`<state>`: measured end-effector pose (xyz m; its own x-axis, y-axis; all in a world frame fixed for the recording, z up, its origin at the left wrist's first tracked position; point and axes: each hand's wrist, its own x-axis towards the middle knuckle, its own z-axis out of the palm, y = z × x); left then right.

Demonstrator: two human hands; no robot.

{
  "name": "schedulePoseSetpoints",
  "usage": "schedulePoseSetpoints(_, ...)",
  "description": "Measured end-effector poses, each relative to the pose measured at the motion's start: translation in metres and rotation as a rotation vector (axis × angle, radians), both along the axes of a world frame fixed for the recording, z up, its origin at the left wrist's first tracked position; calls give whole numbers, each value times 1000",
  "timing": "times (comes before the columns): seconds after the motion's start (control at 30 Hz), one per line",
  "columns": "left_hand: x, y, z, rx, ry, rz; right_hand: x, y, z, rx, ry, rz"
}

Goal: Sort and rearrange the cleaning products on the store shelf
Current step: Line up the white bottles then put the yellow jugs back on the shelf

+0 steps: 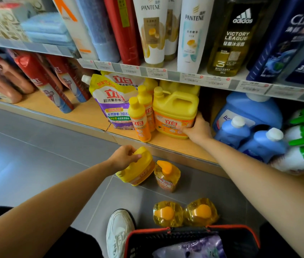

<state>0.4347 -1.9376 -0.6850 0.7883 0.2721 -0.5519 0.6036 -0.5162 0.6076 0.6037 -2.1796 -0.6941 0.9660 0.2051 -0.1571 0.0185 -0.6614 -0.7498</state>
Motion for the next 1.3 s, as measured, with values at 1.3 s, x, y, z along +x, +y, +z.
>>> schedulePoseSetpoints(1.3,32,-48,123,525,-692,-304,-60,-18,62,338,-73,75)
